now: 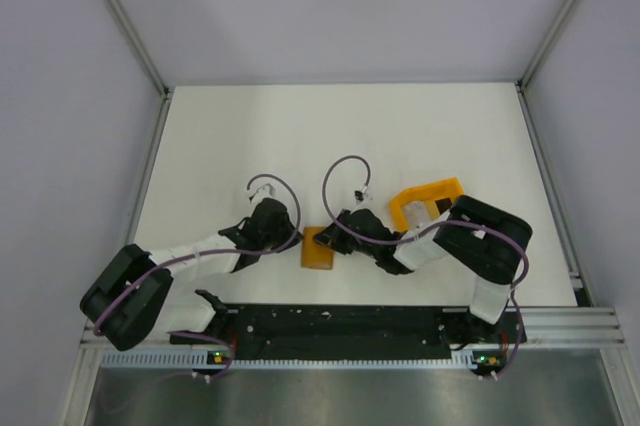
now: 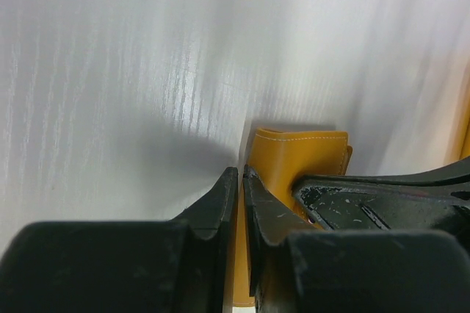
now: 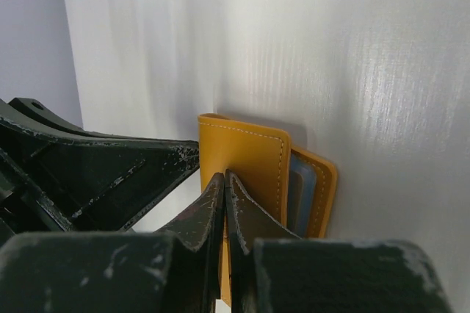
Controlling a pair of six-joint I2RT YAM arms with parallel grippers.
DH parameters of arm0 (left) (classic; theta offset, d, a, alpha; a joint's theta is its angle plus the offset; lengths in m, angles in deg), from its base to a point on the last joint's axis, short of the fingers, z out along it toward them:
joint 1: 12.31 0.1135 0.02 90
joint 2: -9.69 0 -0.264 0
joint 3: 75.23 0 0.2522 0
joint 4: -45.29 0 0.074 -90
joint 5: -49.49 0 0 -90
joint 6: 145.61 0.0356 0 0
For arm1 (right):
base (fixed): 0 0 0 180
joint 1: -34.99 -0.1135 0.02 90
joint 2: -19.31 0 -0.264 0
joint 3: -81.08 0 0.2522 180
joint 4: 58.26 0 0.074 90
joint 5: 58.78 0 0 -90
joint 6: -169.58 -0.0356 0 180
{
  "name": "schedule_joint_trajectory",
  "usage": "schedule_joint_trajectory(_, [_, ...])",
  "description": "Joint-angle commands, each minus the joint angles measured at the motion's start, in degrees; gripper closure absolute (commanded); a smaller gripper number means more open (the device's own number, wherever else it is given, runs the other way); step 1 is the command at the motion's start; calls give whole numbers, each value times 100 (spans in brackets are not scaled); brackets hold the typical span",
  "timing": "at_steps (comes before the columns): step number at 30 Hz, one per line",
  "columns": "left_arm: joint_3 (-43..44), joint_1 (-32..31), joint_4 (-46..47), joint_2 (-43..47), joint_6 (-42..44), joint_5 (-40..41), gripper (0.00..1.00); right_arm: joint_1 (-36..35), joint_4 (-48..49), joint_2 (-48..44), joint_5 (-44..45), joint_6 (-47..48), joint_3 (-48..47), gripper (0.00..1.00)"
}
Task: Put the credit cards into the card holder
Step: Close the card holder at the center of the board.
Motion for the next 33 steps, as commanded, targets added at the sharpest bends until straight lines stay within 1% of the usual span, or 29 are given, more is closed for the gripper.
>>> schedule_joint_trajectory(1, [13, -79, 41, 97, -84, -517, 88, -510, -2332, 1154, 58, -203, 645, 100])
schedule_joint_trajectory(2, [57, -61, -56, 97, -49, -708, 88, -571, -2497, 1120, 154, -283, 610, 100])
schedule_joint_trajectory(5, [259, -43, -268, 123, 83, -745, 88, -905, -3235, 970, 629, -529, 408, 100])
schedule_joint_trajectory(7, [295, -17, -478, 184, 153, -772, 88, -1150, -3954, 996, 979, -521, -12, 100])
schedule_joint_trajectory(9, [365, 35, -557, 220, 241, -772, 88, -1476, -5042, 1136, 1393, -599, -609, 100])
schedule_joint_trajectory(11, [400, 123, -671, 237, 355, -789, 88, -1652, -5590, 1268, 1613, -809, -945, 100])
schedule_joint_trajectory(14, [357, 316, -742, 272, 435, -825, 89, -1714, -5732, 1435, 1728, -731, -1086, 100])
schedule_joint_trajectory(16, [252, 501, -681, 342, 443, -851, 89, -1583, -5786, 1681, 1597, -619, -1253, 100])
schedule_joint_trajectory(18, [216, 642, -611, 387, 487, -930, 89, -1443, -5647, 1717, 1501, -626, -1088, 100])
schedule_joint_trajectory(20, [242, 677, -532, 404, 592, -974, 89, -1301, -4936, 1437, 1439, -127, -824, 100])
schedule_joint_trajectory(21, [303, 677, -583, 422, 680, -1000, 89, -1292, -4890, 1244, 1578, 40, -814, 100])
schedule_joint_trajectory(22, [339, 686, -549, 448, 759, -974, 89, -1301, -4742, 981, 1727, 433, -840, 100])
schedule_joint_trajectory(24, [182, 677, -138, 448, 987, -983, 85, -1319, -4924, 279, 2280, 918, -1015, 100])
schedule_joint_trajectory(25, [181, 686, -171, 431, 1023, -913, 84, -1267, -5029, -116, 2465, 1173, -1164, 83])
schedule_joint_trajectory(26, [215, 677, -241, 439, 1084, -895, 82, -1196, -5143, -503, 2597, 1480, -1331, 72])
schedule_joint_trajectory(27, [207, 677, -267, 457, 1163, -903, 77, -1178, -5327, -924, 2703, 1744, -1455, 65])
schedule_joint_trajectory(29, [128, 677, -224, 466, 1286, -1008, 69, -1073, -5338, -1593, 2696, 2140, -1578, 59])
schedule_joint_trajectory(31, [-3, 677, -32, 431, 1339, -1192, 67, -889, -5452, -2008, 2459, 2134, -1597, 49])
schedule_joint_trajectory(33, [-258, 677, 477, 387, 1366, -1570, 66, -696, -5618, -2246, 2178, 1950, -1430, 47])
